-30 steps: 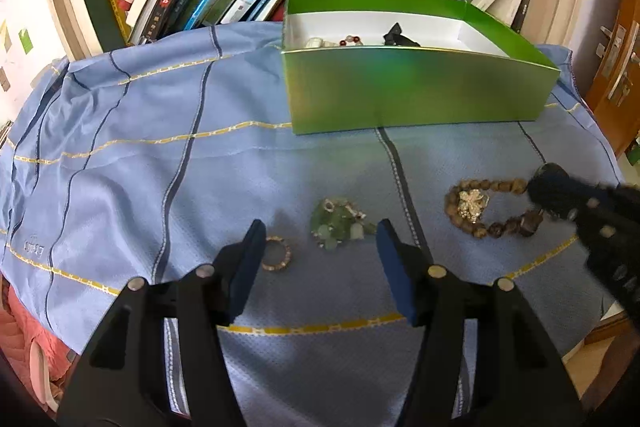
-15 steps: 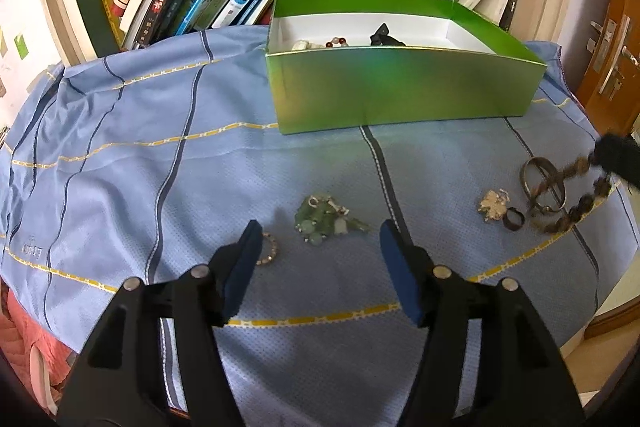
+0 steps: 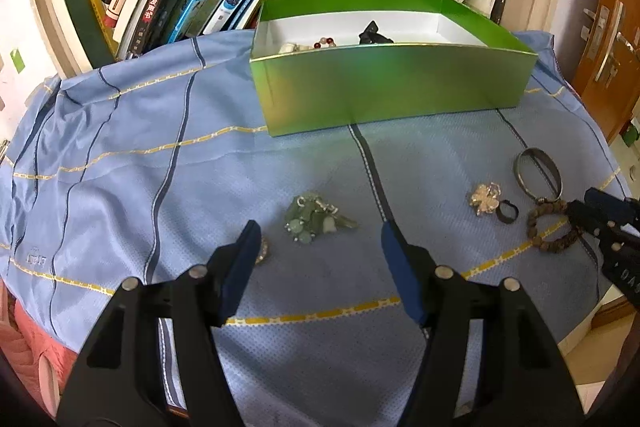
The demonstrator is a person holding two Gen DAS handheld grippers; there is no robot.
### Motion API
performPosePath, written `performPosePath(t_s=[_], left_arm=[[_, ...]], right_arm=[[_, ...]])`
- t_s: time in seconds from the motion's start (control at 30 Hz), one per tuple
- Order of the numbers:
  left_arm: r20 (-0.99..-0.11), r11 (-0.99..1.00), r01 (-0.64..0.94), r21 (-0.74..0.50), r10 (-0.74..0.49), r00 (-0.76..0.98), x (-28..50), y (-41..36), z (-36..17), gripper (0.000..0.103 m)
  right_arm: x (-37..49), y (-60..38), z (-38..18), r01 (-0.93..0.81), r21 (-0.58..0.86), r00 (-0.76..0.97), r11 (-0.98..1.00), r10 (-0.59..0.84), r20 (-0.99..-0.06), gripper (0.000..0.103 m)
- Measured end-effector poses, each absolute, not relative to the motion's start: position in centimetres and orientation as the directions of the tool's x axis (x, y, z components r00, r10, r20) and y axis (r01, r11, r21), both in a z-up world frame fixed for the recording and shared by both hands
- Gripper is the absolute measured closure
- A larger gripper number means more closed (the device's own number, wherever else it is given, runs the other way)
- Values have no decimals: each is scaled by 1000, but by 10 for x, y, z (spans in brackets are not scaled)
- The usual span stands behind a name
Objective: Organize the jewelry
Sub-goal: 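Lower the right tool around the wooden bead bracelet while the left approaches the jade pendant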
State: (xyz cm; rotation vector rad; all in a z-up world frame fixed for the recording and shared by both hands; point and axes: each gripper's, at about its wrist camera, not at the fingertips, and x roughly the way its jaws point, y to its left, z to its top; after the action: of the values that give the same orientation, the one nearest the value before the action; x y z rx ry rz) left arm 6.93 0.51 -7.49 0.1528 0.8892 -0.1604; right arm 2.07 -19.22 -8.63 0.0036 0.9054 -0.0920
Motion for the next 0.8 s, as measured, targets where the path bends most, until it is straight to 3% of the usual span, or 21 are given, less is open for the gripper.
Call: performPosePath(t_s=[0.23, 0.37, 0.8], left_arm=[[-783, 982, 179, 66, -60, 619, 71, 15, -75, 41], [-791, 984, 170, 51, -64, 608, 74, 19, -77, 41], [-799, 979, 196, 51, -78, 596, 77, 9, -79, 43]], right_arm=[[22, -186, -99, 84, -37, 588, 996, -80, -805, 73], [27, -170, -99, 24, 16, 599, 1000, -1, -801, 90], [58, -175, -93, 38, 74, 625, 997, 34, -780, 92]])
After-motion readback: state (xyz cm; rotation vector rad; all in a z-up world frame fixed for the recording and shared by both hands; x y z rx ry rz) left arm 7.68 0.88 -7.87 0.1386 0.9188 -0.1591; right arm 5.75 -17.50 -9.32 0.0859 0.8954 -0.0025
